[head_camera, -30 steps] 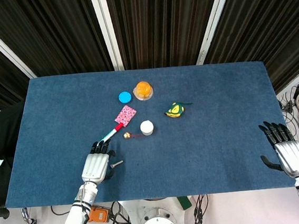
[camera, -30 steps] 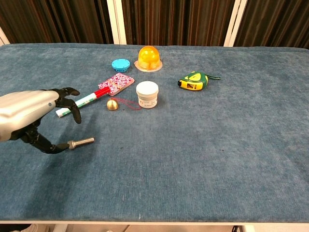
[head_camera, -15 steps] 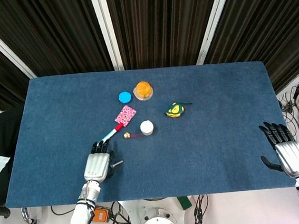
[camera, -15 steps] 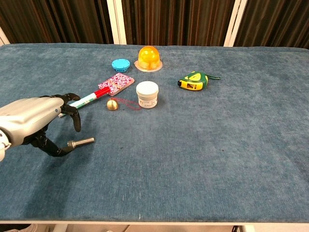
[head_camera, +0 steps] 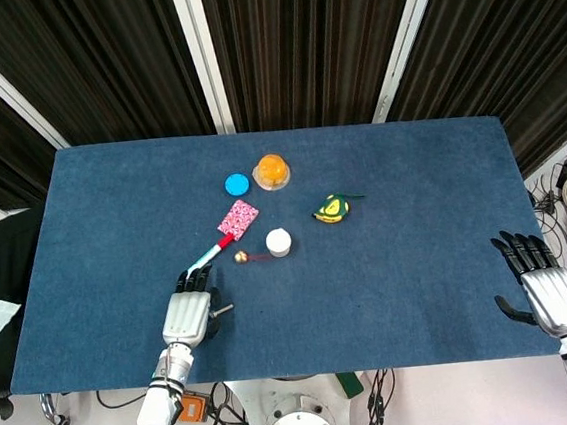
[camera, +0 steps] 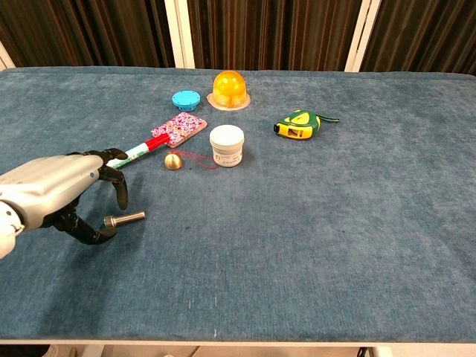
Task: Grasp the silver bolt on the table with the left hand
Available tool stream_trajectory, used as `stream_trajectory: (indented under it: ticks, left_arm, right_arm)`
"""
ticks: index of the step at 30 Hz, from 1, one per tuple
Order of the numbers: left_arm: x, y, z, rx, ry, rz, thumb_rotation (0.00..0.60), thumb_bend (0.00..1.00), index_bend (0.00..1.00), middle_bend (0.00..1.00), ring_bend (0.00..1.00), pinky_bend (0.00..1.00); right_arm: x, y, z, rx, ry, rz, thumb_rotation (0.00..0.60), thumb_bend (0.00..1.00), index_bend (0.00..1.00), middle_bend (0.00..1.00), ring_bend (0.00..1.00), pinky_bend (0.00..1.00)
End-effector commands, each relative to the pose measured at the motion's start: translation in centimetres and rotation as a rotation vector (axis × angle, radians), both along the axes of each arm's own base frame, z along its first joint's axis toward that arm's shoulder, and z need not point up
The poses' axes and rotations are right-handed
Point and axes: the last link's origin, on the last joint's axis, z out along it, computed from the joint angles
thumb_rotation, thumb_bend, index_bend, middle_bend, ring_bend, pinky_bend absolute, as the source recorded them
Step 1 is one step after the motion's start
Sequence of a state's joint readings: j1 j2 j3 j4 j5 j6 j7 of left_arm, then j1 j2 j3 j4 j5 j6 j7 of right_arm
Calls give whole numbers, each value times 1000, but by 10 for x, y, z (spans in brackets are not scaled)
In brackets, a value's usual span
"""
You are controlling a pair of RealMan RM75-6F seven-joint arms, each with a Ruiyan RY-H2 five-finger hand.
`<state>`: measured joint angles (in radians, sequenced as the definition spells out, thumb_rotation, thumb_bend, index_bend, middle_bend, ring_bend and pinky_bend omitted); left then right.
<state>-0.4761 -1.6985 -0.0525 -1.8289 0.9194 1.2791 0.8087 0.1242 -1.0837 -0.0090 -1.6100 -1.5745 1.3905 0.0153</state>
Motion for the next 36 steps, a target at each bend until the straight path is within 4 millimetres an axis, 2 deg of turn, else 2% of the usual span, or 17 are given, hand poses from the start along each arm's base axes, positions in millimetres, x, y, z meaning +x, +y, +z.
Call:
stream_trajectory:
  ticks: [1, 15, 24, 30, 36]
  left_arm:
    - [0, 0, -1, -1, -2, 1, 600, 269, 455, 39, 0, 47]
    - [-2, 3, -6, 2, -11, 13, 600, 279, 498, 54, 0, 47]
    - [-7, 4, -6, -1, -14, 29, 600, 363, 506, 57, 0, 47]
    - [-7, 5, -6, 9, -30, 25, 600, 424, 547, 86, 0, 47]
    - [-10, 4, -5, 9, -40, 36, 600, 447, 567, 98, 0, 48]
  right_arm:
    - [0, 0, 0, 0, 0, -1, 600, 464, 30, 76, 67, 81]
    - [0, 1, 0, 2, 4, 0, 600, 464, 31, 76, 67, 81]
    - [0, 1, 0, 1, 2, -2, 600, 464, 30, 76, 67, 80]
    - [0, 1, 0, 2, 2, -3, 600, 464, 30, 76, 67, 81]
    - [0, 1, 0, 1, -1, -4, 600, 464, 30, 76, 67, 81]
